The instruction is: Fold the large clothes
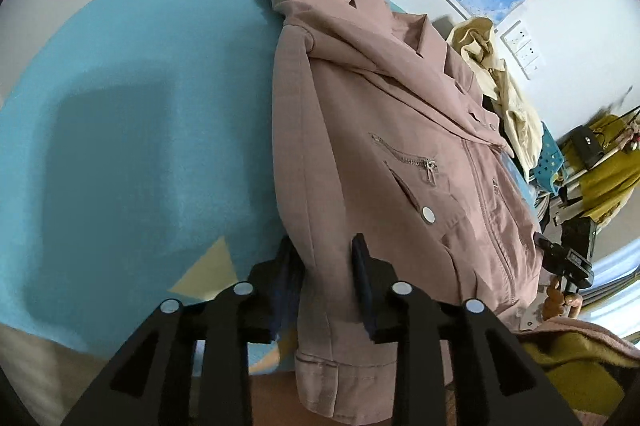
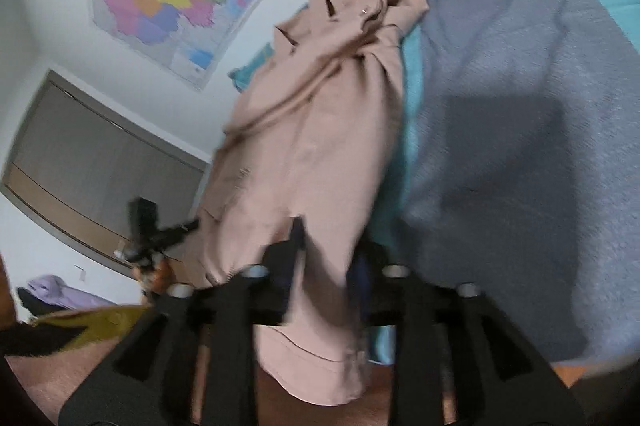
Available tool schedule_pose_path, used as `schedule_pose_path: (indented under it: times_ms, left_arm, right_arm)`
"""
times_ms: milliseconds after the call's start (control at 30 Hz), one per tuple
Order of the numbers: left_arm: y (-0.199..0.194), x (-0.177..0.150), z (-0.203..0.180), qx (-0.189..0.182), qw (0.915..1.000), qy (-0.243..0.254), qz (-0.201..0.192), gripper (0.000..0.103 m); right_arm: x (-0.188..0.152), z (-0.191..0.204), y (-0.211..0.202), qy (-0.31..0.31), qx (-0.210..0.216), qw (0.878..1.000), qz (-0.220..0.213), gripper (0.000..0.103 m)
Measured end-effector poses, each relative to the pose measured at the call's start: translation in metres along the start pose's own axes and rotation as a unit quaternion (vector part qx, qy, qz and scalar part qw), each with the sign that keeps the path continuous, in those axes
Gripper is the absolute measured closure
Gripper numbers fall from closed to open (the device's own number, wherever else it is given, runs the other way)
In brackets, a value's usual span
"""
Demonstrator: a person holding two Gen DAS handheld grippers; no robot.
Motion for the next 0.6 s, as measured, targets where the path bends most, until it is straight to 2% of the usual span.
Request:
schedule_pose_path:
  times_ms: [67,100,167,233,267,300,333,367,400,433,533,600]
  left_arm:
    - [0.002,0.001,-0.007,-0.007,0.9997,0.022,0.002,0.046]
    - [0.004,0.001,-0.011,-0.010,0.9995,0.029,0.004,0.036]
    - [0.013,0.001,-0.021,-0.014,0.9987,0.048,0.010,0.023]
    - [0.022,0.000,-0.033,-0.006,0.9970,0.076,0.018,0.021]
    - [0.025,-0.001,-0.037,-0.003,0.9963,0.084,0.020,0.025]
    - [0.029,-0.002,-0.042,-0.013,0.9953,0.092,0.026,0.042]
    - [0.033,-0.003,-0.044,-0.020,0.9951,0.090,0.034,0.052]
    - [0.034,-0.003,-0.043,-0.016,0.9952,0.089,0.037,0.073]
    - [0.037,-0.002,-0.043,-0.007,0.9957,0.084,0.038,0.083]
    - [0.037,0.000,-0.039,0.000,0.9967,0.071,0.039,0.096]
    - [0.028,0.007,-0.031,-0.029,0.9988,0.024,0.031,0.101]
    - [0.017,0.013,-0.033,-0.043,0.9989,0.013,0.016,0.101]
  right_arm:
    - [-0.005,-0.004,-0.001,-0.004,-0.007,1.000,0.007,0.048]
    - [-0.007,-0.005,-0.001,-0.005,-0.008,1.000,0.008,0.048]
    - [-0.013,-0.001,0.003,-0.014,0.002,1.000,0.018,0.048]
    - [-0.019,0.004,0.006,-0.034,0.003,0.999,0.026,0.046]
    - [-0.021,0.008,0.008,-0.042,0.004,0.999,0.029,0.045]
    - [-0.023,0.013,0.010,-0.049,0.008,0.998,0.035,0.045]
    - [-0.025,0.016,0.013,-0.053,0.015,0.998,0.042,0.056]
    - [-0.029,0.019,0.018,-0.051,0.027,0.997,0.054,0.072]
    - [-0.031,0.020,0.021,-0.048,0.029,0.997,0.058,0.079]
    - [-0.033,0.020,0.021,-0.044,0.032,0.997,0.059,0.091]
    - [-0.026,0.026,0.007,-0.026,0.068,0.997,0.038,0.096]
    - [-0.015,0.037,-0.008,-0.030,0.089,0.996,0.010,0.098]
Point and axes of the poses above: each gripper's, at about its wrist camera, not at the fingertips, and y roughly the way its jaws point, z to its left, x to its top, the point moved 6 cm from there along y, roughly the way its jaws point, and after that the axes turned 6 degrees about -x, right-handed, at the moved point
